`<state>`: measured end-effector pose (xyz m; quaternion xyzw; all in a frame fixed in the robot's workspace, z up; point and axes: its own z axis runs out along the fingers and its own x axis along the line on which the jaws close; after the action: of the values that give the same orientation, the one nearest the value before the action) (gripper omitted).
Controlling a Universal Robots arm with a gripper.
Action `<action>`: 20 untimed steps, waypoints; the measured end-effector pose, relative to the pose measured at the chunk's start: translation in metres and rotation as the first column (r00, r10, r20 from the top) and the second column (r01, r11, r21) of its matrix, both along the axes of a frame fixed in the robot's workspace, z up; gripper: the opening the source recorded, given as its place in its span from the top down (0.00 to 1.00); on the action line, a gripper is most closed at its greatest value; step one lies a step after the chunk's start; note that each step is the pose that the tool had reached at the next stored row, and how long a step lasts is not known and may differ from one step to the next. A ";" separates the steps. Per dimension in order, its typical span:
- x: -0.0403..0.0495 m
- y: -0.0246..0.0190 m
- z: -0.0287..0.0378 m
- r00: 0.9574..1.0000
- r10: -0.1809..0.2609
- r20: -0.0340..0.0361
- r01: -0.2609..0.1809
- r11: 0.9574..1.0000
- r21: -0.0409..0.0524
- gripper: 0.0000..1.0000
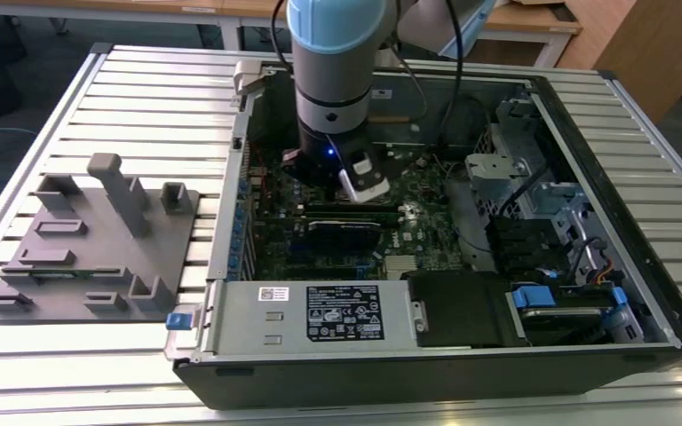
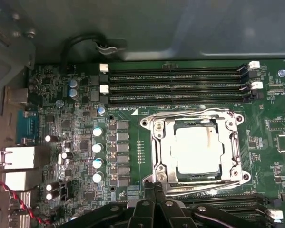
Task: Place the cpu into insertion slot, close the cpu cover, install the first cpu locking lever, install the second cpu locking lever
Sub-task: 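Install the second cpu locking lever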
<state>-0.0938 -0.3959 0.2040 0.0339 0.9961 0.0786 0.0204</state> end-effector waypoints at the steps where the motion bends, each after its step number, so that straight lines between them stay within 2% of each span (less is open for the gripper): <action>1: -0.0002 -0.0001 -0.0007 1.000 -0.004 0.000 0.004 1.000 0.002 0.90; 5: -0.0012 -0.0006 -0.0037 1.000 -0.020 0.000 0.020 1.000 0.012 0.90; 14: -0.0064 -0.0011 -0.0069 0.999 -0.043 -0.001 0.043 0.998 0.042 0.90; 20: -0.0073 -0.0023 -0.0099 0.998 -0.062 -0.002 0.062 0.997 0.055 0.90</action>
<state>-0.1012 -0.3982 0.1941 0.0654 0.9921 0.1052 0.0219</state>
